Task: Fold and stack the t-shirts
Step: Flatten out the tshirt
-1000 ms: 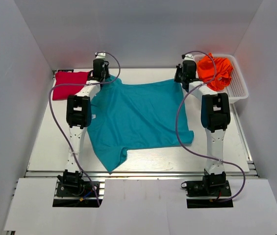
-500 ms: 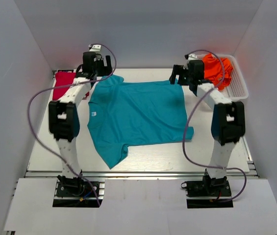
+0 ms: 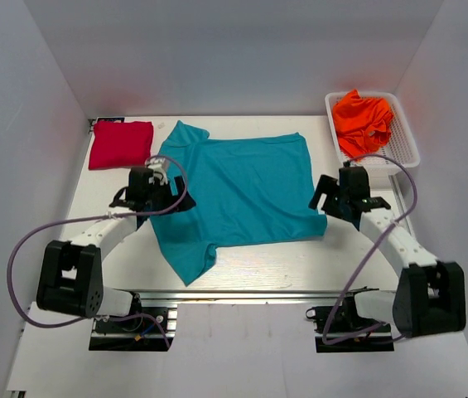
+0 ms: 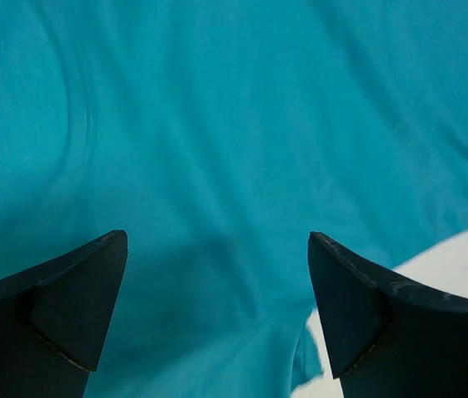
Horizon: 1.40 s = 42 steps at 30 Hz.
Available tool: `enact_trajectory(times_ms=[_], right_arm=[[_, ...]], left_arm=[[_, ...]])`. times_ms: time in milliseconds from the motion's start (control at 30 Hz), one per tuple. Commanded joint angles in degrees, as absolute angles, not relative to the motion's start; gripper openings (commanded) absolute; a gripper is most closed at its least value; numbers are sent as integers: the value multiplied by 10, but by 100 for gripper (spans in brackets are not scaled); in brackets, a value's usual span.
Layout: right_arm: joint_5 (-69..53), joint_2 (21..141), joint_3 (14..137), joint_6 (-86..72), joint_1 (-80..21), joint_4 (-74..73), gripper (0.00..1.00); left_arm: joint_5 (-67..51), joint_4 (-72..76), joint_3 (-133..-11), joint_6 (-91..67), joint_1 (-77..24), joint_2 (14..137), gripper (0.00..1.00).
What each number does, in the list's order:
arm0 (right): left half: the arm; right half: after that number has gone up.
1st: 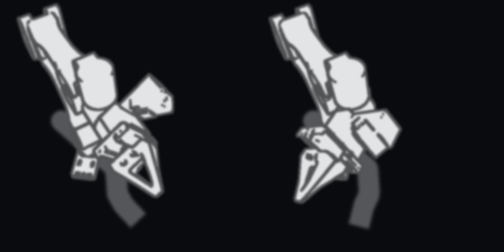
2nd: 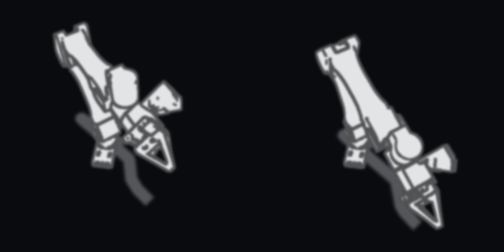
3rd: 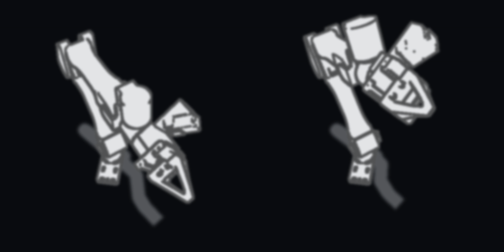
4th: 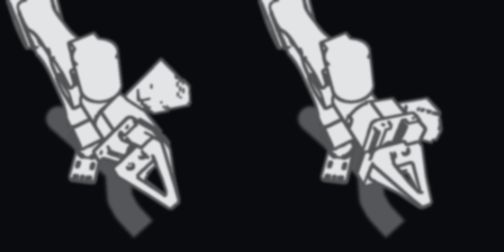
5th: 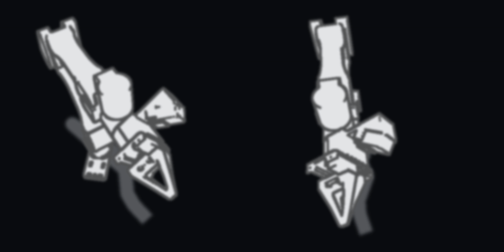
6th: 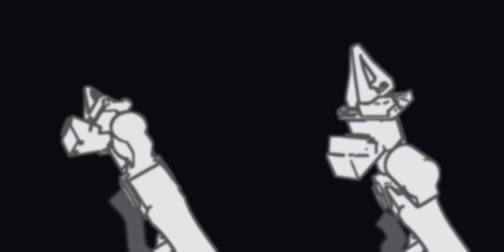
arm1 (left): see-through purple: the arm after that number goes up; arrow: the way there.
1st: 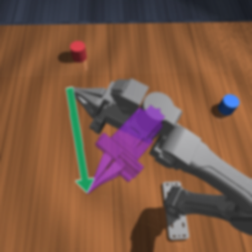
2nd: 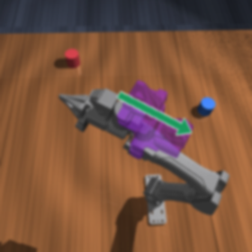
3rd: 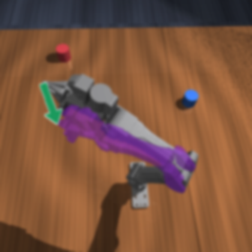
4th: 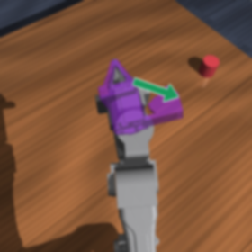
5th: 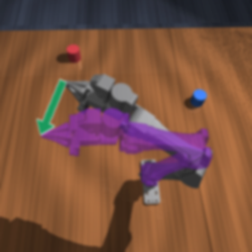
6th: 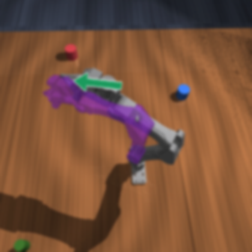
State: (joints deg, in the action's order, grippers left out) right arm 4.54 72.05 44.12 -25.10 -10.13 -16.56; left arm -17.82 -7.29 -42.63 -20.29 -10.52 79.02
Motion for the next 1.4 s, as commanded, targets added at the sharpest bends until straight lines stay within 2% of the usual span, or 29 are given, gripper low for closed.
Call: enact_trajectory(times_ms=[0,200,333,567,700,900,933,1000,1033,1067,1200,1267,1367], right_arm=[[72,666,420,-244,-103,-270,90],[94,614,400,-270,-107,-391,90],[138,632,416,-280,-119,-461,90],[194,736,404,-300,-152,-403,90],[187,767,383,-301,-163,-297,90],[147,774,365,-292,-166,-168,75],[149,780,370,-287,-165,-149,68],[156,791,379,-268,-166,-143,61],[156,801,382,-258,-166,-142,54],[154,804,394,-249,-166,-142,35],[154,809,420,-220,-170,-162,7],[156,808,436,-208,-176,-184,0],[144,809,461,-163,-188,-205,0]], left_arm=[[-186,-67,-398,-226,-105,719,100],[-148,-67,-397,-215,-105,708,100],[-142,-51,-397,-209,-105,730,100],[-137,-64,-403,-203,-99,763,100],[-128,-64,-389,-203,-99,769,100],[-122,-76,-384,-197,-94,790,100],[-116,-90,-391,-197,-94,795,100],[-109,-90,-396,-191,-94,795,100],[-109,-90,-396,-191,-94,795,100],[-109,-90,-396,-191,-94,795,100],[-104,-90,-396,-191,-94,795,100],[-98,-90,-396,-186,-94,795,100],[-105,-84,-391,-185,-94,795,100]])
